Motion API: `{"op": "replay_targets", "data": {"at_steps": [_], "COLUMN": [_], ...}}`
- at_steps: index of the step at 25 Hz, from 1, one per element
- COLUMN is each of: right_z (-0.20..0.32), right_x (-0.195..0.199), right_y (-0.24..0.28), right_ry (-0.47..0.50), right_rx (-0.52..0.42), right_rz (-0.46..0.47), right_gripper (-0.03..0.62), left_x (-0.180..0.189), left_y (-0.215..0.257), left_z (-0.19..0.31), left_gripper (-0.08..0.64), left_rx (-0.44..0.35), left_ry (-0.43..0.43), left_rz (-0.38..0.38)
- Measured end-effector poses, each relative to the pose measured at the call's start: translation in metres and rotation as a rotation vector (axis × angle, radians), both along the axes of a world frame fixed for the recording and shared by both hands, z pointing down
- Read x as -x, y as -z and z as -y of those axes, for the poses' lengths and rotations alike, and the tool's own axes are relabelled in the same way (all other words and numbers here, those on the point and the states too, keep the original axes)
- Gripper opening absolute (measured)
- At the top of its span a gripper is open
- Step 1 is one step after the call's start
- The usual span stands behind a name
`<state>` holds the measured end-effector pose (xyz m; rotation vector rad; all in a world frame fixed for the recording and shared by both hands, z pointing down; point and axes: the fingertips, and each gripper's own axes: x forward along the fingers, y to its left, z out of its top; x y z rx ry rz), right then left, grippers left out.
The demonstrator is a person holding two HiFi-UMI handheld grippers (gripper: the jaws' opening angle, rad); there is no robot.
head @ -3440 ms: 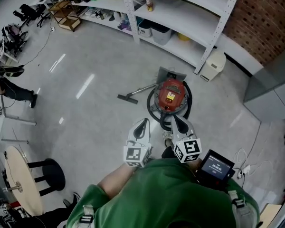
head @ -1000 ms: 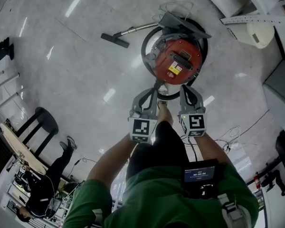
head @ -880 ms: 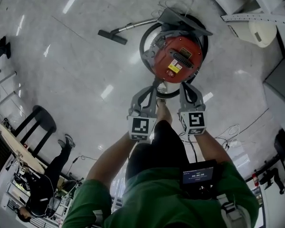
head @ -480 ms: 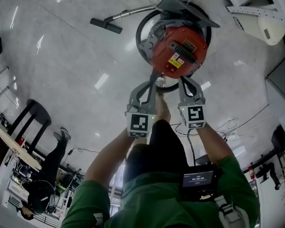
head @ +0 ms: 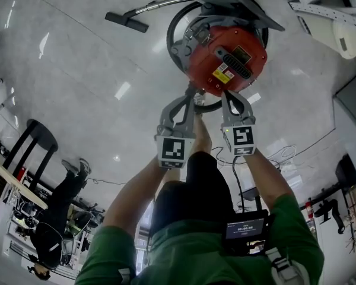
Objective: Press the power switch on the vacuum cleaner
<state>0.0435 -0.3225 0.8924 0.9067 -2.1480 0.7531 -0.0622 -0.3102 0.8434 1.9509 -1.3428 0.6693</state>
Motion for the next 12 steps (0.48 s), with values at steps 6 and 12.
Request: {"op": "replay_targets", "data": {"at_steps": [6, 12], "right_z": [-0.005, -0.004], "right_x": [0.003, 0.005], "right_y": [-0.022, -0.03], "right_ry": [0.013, 0.013], "right_rx": [0.042, 0.059], "right_rz": [-0.013, -0.017], "right_gripper": [0.002, 0.003], "left_x": [-0.001, 0.001], "left_y": [-0.016, -0.02], "left_z": [0.004, 0.008], "left_gripper": [0.008, 0.008], "left_rx": [0.004, 0.009], "left_ry": [-0.014, -0.012], "left_rz": [0.008, 0.008]}}
